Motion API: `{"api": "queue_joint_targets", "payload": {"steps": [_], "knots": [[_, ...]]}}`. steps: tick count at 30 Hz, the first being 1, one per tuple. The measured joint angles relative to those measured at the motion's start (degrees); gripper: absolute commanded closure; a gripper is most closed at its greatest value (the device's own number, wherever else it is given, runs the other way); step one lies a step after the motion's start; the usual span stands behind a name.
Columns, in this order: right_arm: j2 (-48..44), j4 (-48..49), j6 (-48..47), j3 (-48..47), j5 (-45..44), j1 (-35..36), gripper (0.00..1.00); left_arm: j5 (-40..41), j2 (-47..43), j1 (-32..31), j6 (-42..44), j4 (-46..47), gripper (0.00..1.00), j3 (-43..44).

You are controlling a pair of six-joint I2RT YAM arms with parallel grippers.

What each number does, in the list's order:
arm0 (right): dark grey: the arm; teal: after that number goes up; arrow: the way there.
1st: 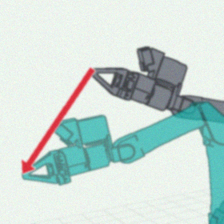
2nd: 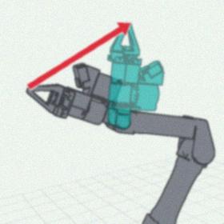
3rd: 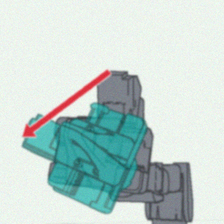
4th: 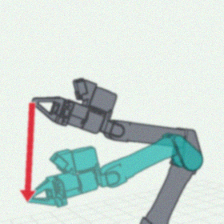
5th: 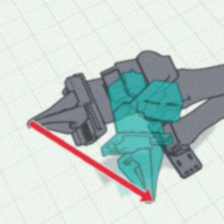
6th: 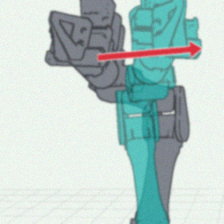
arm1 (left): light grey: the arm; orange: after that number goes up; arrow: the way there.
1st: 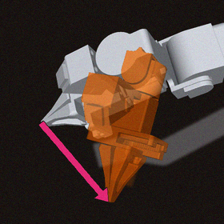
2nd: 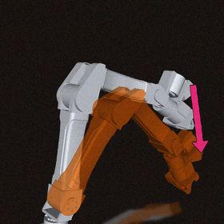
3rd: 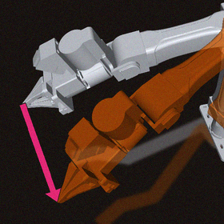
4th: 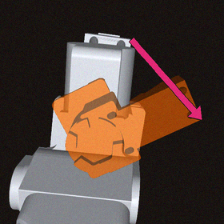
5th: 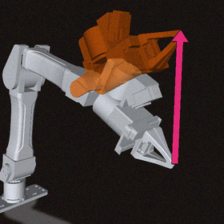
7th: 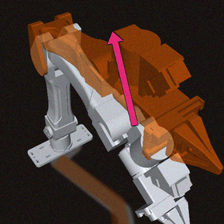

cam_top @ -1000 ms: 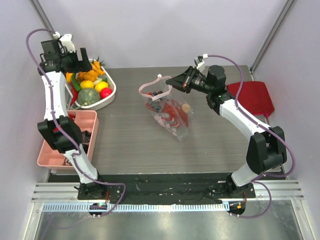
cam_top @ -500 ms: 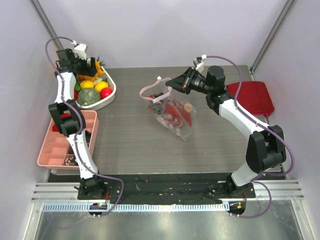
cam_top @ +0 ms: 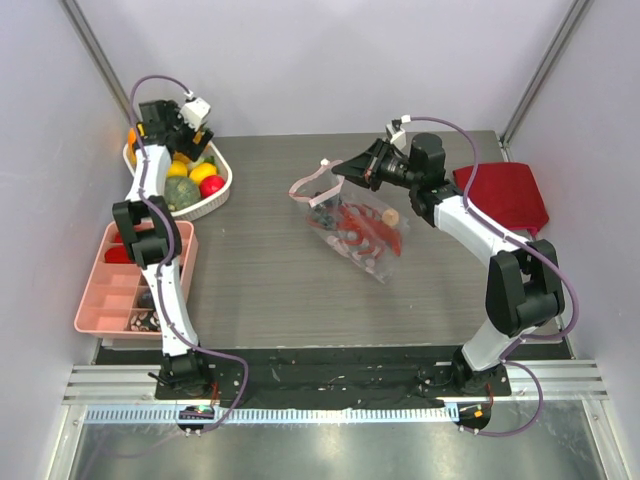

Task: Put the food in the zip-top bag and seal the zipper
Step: Pick up the fake vegetable from the bin.

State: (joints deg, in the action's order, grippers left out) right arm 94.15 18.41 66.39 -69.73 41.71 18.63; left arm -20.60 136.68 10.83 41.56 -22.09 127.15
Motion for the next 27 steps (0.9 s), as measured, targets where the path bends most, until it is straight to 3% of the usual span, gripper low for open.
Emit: {"api": "queue_joint_targets", "payload": {"steps": [15,20,23,27], "knots": [[0.39,0.07,0.2,-0.02,0.0,-0.11,0.99,2.1,4.9,0.11,8.74,0.66,0.01,0.31],[0.87,0.0,0.24,-0.02,0.0,-0.11,0.99,3.1,6.84,-0.24,8.37,2.71,0.12,1.99],[0.98,0.04,0.24,-0.02,0.0,-0.11,0.99,3.28,6.91,-0.33,7.69,3.32,0.28,2.03],[1.03,0.02,0.24,-0.02,0.0,-0.13,0.99,3.21,6.34,-0.26,6.71,5.55,0.4,0.26]]}}
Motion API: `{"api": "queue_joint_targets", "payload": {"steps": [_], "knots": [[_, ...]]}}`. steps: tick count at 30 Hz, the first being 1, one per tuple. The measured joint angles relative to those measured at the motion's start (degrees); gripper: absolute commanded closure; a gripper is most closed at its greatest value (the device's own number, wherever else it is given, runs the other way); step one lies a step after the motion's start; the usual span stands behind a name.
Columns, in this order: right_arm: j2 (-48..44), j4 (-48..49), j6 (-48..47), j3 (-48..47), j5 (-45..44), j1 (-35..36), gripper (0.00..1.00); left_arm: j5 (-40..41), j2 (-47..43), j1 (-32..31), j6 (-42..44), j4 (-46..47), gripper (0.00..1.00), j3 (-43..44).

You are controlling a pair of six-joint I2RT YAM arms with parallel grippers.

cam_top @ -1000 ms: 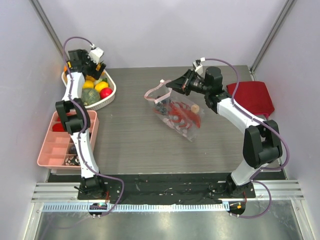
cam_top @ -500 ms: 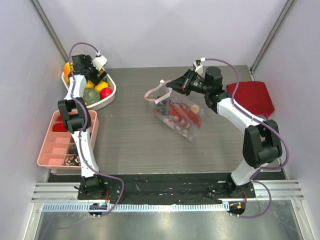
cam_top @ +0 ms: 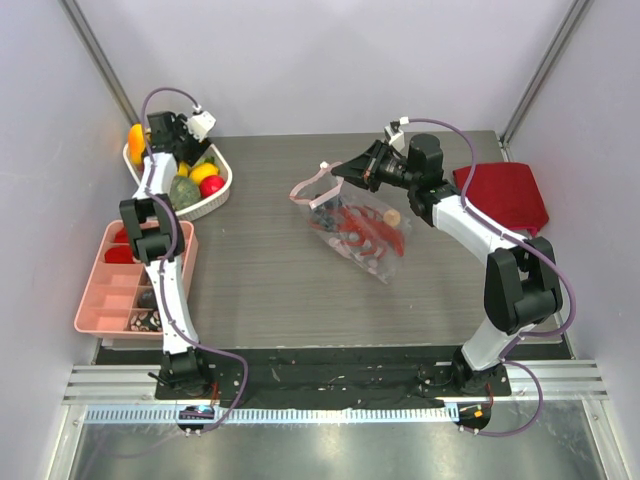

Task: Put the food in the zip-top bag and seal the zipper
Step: Pick up the fake vegetable from the bin.

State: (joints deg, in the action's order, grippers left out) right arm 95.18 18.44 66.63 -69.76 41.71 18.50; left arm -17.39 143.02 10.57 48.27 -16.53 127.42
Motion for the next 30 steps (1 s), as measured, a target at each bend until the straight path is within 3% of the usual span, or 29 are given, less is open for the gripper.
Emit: {"api": "queue_joint_targets", "payload": {"steps": [4,5,8,17,21,30], "knots": [[0.0,0.0,-0.02,0.0,0.0,0.02,0.99,-0.15,-2.27,0.07,-0.74,1.92,0.49,-3.67],[0.0,0.0,-0.04,0.0,0.0,0.0,0.99,-0.17,-2.93,0.07,-1.25,2.19,0.58,-4.37],[0.0,-0.02,-0.07,0.0,0.0,0.0,0.99,-0.57,-5.18,0.07,-1.99,2.6,0.71,-6.16],[0.0,0.0,-0.2,0.0,0.0,0.0,0.99,-1.7,-13.27,0.07,-6.29,4.33,0.77,-8.66],[0.0,0.0,-0.26,0.0,0.04,0.0,0.99,-4.79,-18.03,0.04,-14.16,4.33,0.77,-9.66],[0.0,0.81,-0.28,0.0,1.6,-0.31,0.99,-18.86,-40.89,-4.37,-48.57,9.99,0.81,-20.94]]}}
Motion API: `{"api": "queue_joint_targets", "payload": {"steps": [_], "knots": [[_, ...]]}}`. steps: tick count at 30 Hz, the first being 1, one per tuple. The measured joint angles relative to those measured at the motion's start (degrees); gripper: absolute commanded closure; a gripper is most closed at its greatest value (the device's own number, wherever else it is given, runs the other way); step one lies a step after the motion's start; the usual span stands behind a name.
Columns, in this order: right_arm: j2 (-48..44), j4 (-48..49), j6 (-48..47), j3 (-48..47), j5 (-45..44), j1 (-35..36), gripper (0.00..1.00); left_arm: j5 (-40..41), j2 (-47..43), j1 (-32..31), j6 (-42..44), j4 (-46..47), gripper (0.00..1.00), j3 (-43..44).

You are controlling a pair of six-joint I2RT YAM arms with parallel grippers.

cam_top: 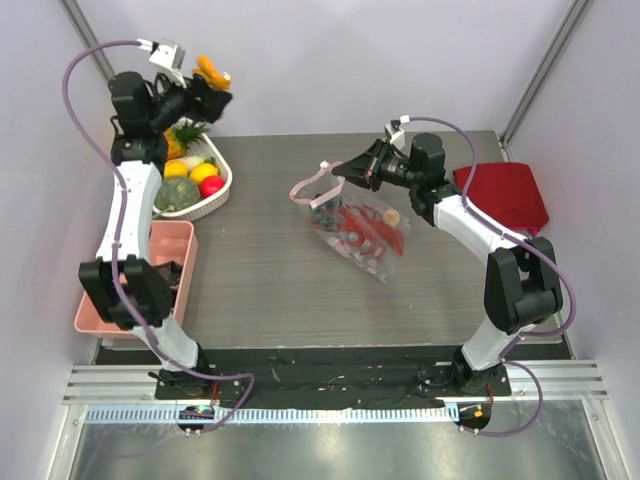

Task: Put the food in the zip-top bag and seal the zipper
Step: Pick up the fake vegetable from the bin, then place the fake vegetable in the zipper food storage bag.

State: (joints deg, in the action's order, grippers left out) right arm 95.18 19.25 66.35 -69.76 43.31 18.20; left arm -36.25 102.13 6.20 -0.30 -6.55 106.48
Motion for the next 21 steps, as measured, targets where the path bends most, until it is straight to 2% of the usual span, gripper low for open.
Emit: {"api": "queue_joint_targets", "payload": {"steps": [4,11,15,21], "knots": [[0.0,2.05,1.42,0.0,1.11,-0.04,0.99,-4.79,-8.83,-6.05,-14.95,8.9,0.81,-10.16],[0.0,6.49,4.74,-4.31,1.79,0.22,0.99,-4.31,-11.1,-13.49,-33.75,16.28,0.81,-19.28],[0.0,9.81,6.21,-6.91,1.53,0.92,0.99,0.79,-13.46,-17.7,-37.92,16.63,0.79,-23.85],[0.09,11.13,7.63,-7.98,1.22,2.51,0.99,6.8,-14.88,-24.68,-43.56,17.9,0.8,-25.2]]}}
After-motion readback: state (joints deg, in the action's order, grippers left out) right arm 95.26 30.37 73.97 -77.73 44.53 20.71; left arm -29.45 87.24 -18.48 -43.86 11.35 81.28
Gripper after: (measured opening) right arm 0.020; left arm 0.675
